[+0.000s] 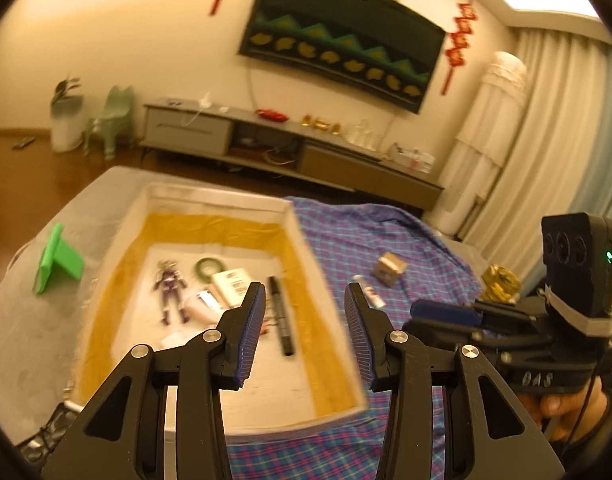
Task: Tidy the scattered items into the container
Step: 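Withdraw both open tools from the box back over the cloth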
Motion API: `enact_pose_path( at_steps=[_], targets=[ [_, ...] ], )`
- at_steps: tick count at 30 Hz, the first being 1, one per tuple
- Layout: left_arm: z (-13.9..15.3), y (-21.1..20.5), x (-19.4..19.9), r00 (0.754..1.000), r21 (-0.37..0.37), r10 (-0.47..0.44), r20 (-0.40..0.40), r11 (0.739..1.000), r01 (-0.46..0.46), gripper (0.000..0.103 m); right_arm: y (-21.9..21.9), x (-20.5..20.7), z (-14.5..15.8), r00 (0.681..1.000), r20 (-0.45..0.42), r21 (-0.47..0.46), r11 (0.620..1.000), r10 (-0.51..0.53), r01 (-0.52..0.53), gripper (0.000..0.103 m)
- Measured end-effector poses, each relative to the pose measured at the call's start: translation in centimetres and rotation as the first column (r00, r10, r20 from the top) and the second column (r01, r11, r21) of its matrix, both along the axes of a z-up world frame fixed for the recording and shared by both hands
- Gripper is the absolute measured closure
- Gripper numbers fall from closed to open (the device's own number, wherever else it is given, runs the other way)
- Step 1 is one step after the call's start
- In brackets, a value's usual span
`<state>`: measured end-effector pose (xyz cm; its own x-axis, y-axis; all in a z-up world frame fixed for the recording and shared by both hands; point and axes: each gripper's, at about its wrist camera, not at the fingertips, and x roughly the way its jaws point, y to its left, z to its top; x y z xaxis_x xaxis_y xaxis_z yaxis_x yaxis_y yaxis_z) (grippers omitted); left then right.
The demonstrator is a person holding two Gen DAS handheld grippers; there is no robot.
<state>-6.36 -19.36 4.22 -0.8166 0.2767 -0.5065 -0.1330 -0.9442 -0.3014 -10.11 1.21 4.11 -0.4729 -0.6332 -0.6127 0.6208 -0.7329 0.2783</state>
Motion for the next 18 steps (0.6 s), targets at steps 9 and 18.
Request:
enact_pose_path(
  at_steps=[9, 18],
  targets=[
    [0.0, 6.6, -1.5, 0.993, -0.035, -0.118, 0.001, 0.992, 0.118, 0.059, 8.5, -2.6, -0.9, 0.983, 0.028, -0.049, 0.982, -0.184, 0.185, 0.062],
    [-2.5, 12.6, -4.3, 0.976, -0.038, -0.194, 0.096, 0.979, 0.198, 0.059, 12.0, -6.3, -3.8, 0.963, 0.050, 0.043, 0.964, -0.264, 0.262, 0.062]
  ],
)
